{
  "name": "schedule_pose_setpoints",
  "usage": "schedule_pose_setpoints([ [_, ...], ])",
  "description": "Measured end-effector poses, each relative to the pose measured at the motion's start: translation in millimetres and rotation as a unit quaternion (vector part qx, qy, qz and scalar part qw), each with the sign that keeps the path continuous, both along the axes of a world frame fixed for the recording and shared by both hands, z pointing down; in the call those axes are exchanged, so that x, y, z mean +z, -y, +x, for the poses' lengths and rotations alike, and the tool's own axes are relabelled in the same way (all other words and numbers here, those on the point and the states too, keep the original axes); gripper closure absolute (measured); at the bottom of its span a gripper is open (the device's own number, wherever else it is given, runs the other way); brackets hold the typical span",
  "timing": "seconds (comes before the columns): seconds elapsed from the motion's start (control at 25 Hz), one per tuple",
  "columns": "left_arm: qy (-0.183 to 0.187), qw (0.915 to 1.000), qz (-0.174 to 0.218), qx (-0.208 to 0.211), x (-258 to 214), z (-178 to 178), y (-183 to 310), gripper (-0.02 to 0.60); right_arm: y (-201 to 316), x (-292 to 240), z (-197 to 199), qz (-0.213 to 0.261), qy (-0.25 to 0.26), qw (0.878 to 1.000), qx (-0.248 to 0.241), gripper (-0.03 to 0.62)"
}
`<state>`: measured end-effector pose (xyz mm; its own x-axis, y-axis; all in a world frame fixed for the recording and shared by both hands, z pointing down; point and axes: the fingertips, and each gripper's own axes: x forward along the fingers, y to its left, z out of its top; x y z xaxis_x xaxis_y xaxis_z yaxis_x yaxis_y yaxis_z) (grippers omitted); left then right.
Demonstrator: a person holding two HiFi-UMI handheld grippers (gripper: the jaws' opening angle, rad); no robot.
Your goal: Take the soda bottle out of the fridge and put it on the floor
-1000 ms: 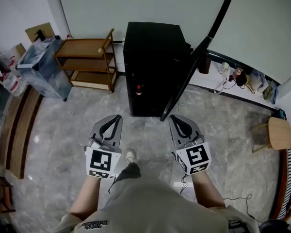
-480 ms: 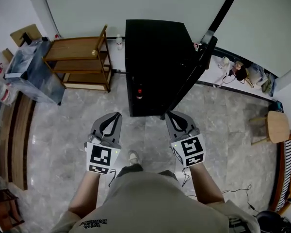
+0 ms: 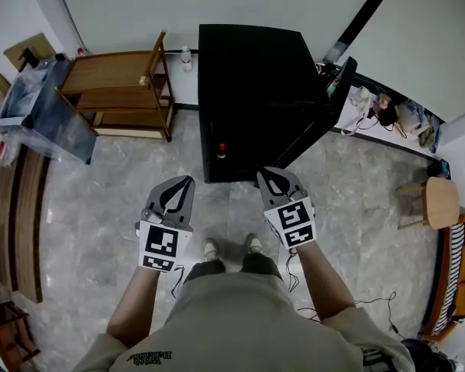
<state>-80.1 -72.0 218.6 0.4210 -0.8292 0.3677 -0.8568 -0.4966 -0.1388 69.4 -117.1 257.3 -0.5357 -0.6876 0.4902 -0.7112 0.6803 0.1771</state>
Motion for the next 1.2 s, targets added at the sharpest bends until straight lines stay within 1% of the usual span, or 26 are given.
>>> schedule_pose_setpoints([
  [0.16,0.000,0.9992,-0.041,0.000,24,8,19,0.574,32,31,-8,-0.030,-0.016,0.999,-0.039,0.597],
  [0.28,0.008,0.9985,-0.053,-0.013,41,11,36,0.574,52,63,-17,-0.050,-0.037,0.995,-0.075,0.594],
  [0.32,0.010,0.9982,-0.055,-0.020,46,11,41,0.574,58,76,-20,-0.058,-0.046,0.994,-0.085,0.577],
  [0.36,0.012,0.9980,-0.056,-0.026,50,12,47,0.575,63,89,-21,-0.067,-0.054,0.992,-0.093,0.513],
  [0.4,0.014,0.9978,-0.057,-0.032,54,12,52,0.575,69,101,-22,-0.074,-0.062,0.990,-0.099,0.472],
  [0.6,0.018,0.9961,-0.063,-0.058,74,12,75,0.574,97,153,-31,-0.092,-0.086,0.984,-0.126,0.457],
  [0.8,0.024,0.9944,-0.075,-0.071,102,12,92,0.574,119,210,-44,-0.104,-0.123,0.975,-0.153,0.451],
  [1.0,0.025,0.9928,-0.091,-0.074,135,11,105,0.575,141,257,-55,-0.114,-0.143,0.970,-0.161,0.450],
  [1.2,0.022,0.9918,-0.099,-0.077,169,9,120,0.574,160,303,-63,-0.126,-0.160,0.966,-0.159,0.450],
])
